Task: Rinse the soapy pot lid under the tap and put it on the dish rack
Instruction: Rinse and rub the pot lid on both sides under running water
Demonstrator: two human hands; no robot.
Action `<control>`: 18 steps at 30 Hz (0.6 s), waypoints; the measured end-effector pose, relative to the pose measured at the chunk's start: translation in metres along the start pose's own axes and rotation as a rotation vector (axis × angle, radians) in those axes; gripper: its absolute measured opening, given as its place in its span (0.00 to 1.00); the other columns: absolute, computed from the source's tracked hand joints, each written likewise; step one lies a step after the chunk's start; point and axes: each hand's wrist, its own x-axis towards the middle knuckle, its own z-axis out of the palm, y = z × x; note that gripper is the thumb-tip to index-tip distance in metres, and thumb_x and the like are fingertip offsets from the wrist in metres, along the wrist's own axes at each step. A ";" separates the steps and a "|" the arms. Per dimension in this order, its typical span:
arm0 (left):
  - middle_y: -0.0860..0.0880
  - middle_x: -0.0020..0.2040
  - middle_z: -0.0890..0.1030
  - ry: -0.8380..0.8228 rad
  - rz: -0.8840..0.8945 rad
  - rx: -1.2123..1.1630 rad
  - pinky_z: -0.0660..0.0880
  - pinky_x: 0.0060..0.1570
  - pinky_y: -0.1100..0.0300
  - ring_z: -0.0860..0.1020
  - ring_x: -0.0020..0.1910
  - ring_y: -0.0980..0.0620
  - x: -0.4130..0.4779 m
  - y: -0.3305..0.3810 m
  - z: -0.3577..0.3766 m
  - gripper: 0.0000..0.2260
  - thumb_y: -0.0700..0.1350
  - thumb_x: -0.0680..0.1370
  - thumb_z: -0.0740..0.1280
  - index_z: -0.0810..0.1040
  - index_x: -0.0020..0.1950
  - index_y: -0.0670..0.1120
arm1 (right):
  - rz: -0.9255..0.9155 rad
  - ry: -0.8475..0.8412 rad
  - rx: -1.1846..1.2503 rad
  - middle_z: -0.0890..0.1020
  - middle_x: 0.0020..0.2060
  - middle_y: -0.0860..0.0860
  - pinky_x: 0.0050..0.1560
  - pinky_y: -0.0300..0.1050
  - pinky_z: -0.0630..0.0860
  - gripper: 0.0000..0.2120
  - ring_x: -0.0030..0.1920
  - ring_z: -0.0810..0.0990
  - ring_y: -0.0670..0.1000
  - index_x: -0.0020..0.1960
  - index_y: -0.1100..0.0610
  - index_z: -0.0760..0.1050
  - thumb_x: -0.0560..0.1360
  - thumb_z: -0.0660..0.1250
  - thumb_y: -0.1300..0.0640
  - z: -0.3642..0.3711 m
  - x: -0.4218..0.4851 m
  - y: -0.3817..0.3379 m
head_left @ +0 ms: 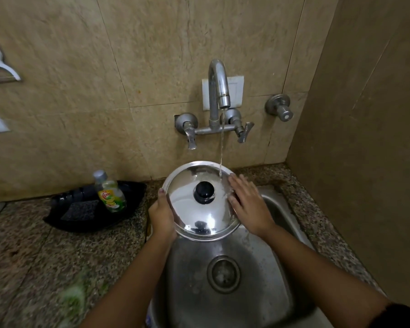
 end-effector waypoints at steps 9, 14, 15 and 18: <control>0.39 0.53 0.80 -0.092 -0.206 0.047 0.76 0.50 0.52 0.78 0.43 0.44 0.009 -0.016 -0.007 0.19 0.53 0.80 0.59 0.77 0.58 0.39 | -0.585 0.047 -0.109 0.70 0.72 0.51 0.71 0.51 0.64 0.27 0.73 0.65 0.51 0.72 0.55 0.68 0.73 0.65 0.65 -0.002 -0.060 0.025; 0.45 0.30 0.79 -0.366 -0.523 0.136 0.67 0.25 0.64 0.72 0.23 0.54 0.007 -0.017 -0.017 0.29 0.64 0.79 0.51 0.78 0.49 0.40 | -0.447 0.231 0.087 0.84 0.49 0.52 0.50 0.45 0.77 0.12 0.50 0.82 0.52 0.56 0.57 0.80 0.78 0.61 0.54 -0.019 -0.038 -0.005; 0.47 0.25 0.76 -0.381 -0.503 0.223 0.63 0.22 0.65 0.69 0.19 0.55 0.009 -0.019 -0.020 0.33 0.68 0.77 0.47 0.77 0.43 0.42 | -0.332 0.268 0.171 0.84 0.44 0.52 0.44 0.46 0.77 0.11 0.45 0.83 0.52 0.53 0.57 0.79 0.78 0.62 0.53 -0.020 -0.034 -0.011; 0.50 0.23 0.73 -0.276 -0.360 0.314 0.65 0.21 0.67 0.68 0.18 0.56 0.013 -0.037 -0.027 0.33 0.67 0.78 0.44 0.74 0.35 0.42 | 0.081 0.276 0.573 0.82 0.41 0.54 0.44 0.53 0.77 0.12 0.43 0.82 0.54 0.48 0.57 0.76 0.77 0.64 0.48 -0.017 -0.022 -0.013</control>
